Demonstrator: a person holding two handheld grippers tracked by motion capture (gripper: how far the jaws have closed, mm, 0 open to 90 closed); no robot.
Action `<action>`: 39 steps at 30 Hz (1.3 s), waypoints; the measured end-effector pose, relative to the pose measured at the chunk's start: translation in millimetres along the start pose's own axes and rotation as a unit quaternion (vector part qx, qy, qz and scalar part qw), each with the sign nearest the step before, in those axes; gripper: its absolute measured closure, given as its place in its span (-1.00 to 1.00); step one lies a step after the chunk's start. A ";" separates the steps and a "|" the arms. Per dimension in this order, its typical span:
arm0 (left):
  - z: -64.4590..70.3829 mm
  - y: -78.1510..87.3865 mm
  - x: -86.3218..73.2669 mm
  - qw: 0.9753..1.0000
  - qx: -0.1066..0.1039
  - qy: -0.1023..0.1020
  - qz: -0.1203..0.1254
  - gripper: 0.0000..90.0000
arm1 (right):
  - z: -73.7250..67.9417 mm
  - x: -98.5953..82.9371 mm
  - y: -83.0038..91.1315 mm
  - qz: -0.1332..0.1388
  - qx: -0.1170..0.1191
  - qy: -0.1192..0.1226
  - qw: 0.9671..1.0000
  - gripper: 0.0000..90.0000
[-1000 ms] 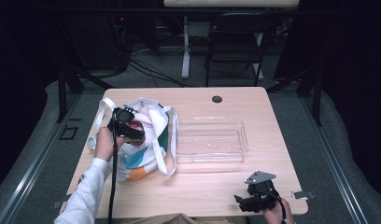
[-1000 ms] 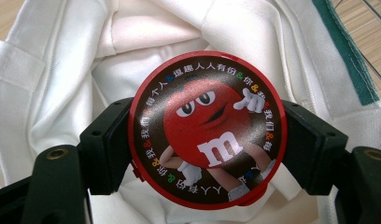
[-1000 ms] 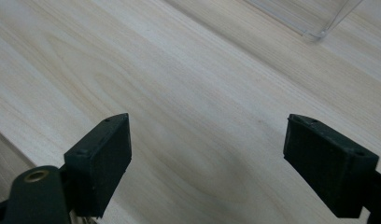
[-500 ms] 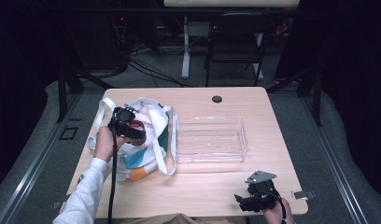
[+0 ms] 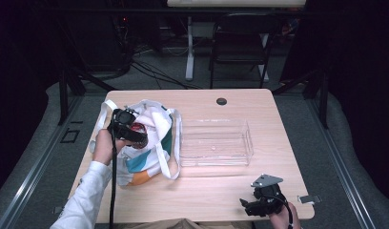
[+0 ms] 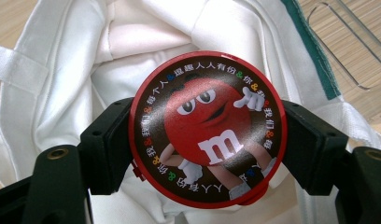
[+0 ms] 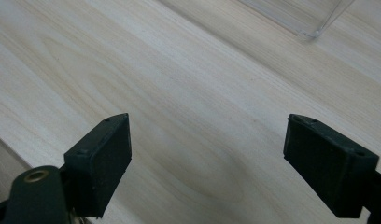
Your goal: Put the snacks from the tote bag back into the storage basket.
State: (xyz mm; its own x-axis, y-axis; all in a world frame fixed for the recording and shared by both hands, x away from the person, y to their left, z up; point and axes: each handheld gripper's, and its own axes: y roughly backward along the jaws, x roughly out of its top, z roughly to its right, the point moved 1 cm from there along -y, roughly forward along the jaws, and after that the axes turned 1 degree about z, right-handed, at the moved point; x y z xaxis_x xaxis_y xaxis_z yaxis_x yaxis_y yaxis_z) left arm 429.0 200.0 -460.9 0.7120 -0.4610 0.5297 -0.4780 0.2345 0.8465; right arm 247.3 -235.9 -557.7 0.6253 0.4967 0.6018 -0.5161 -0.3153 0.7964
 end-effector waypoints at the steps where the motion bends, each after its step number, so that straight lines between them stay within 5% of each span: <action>1: -0.1 0.6 0.4 1.000 0.000 0.000 -0.001 -0.42 | 0.2 0.0 0.2 -0.001 -0.001 0.001 1.000 -0.67; 39: 4.7 36.9 46.3 0.999 -0.003 -0.024 0.021 -0.42 | -0.7 -0.3 -0.4 -0.001 0.002 0.003 1.000 -0.67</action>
State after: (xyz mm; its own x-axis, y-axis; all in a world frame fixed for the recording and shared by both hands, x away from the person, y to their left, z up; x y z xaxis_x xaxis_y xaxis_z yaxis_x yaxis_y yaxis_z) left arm 441.9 183.3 -405.4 0.6660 -0.4911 0.5615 -0.5031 0.2600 0.8242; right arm 246.9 -235.3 -558.2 0.6224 0.5022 0.6004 -0.5128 -0.3178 0.7975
